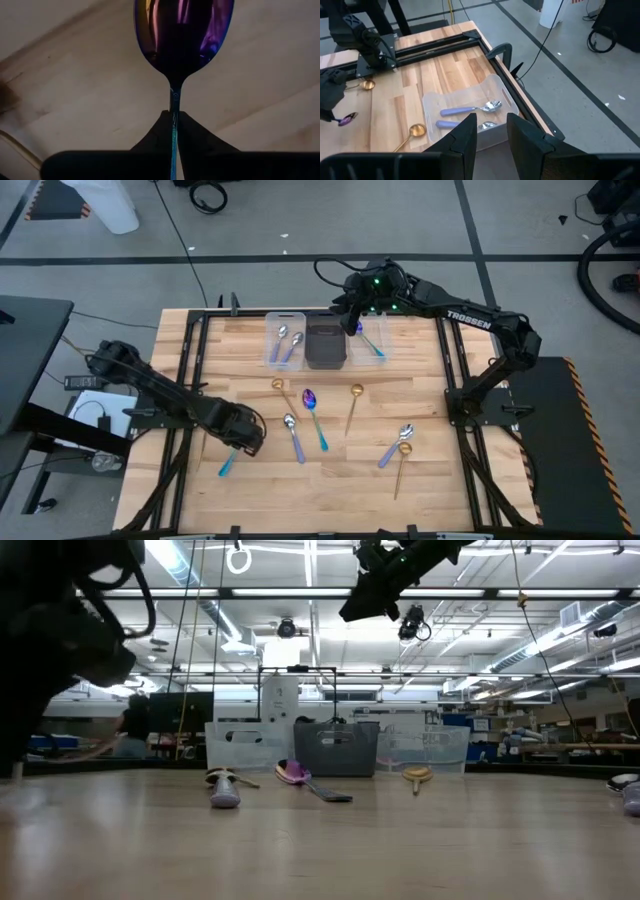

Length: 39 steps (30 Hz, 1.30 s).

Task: Sort silverware by color (type)
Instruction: Put the left blue spoon into the right transparent bin

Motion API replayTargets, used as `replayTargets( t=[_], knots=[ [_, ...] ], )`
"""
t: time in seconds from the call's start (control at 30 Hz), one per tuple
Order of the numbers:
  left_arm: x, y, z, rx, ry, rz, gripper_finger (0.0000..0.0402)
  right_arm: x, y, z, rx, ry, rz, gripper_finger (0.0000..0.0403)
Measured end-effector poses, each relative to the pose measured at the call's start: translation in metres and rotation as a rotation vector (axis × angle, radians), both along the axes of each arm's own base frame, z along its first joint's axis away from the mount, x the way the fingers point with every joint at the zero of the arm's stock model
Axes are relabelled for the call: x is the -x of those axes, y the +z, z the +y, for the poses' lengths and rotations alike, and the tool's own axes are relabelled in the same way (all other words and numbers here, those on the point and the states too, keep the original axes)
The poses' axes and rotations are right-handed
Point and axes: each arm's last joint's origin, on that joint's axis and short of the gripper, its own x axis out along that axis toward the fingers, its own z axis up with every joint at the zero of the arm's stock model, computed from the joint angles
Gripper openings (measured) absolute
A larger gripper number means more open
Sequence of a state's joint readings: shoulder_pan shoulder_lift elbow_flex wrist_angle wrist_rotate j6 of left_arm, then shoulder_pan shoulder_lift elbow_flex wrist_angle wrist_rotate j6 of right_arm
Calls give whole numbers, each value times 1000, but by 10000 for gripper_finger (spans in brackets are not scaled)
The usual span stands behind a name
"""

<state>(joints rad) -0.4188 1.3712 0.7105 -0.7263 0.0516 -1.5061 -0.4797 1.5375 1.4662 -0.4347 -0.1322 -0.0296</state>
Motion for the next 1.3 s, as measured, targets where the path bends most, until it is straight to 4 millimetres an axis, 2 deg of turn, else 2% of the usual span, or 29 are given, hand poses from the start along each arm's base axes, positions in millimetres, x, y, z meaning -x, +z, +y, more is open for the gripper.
replayTargets(
  t=[0.17, 0.4, 0.83, 1.1, 1.3],
  knots=[
    [3, 22, 17, -37, 49, -128, 16, 0, 0, 1, 0, 2, 0, 116],
    [3, 49, 55, -214, 111, -347, 16, -1, 0, 3, -15, 1, -4, 116],
    [-38, 94, 130, -635, 107, -870, 16, -1, -2, 3, -146, -76, -29, 119],
    [-35, 114, 172, -785, 200, -1011, 16, -7, 0, 14, -202, -25, -70, 141],
    [-40, 118, 193, -868, 281, -1103, 16, -23, -6, 26, -154, -23, -63, 176]
  ],
)
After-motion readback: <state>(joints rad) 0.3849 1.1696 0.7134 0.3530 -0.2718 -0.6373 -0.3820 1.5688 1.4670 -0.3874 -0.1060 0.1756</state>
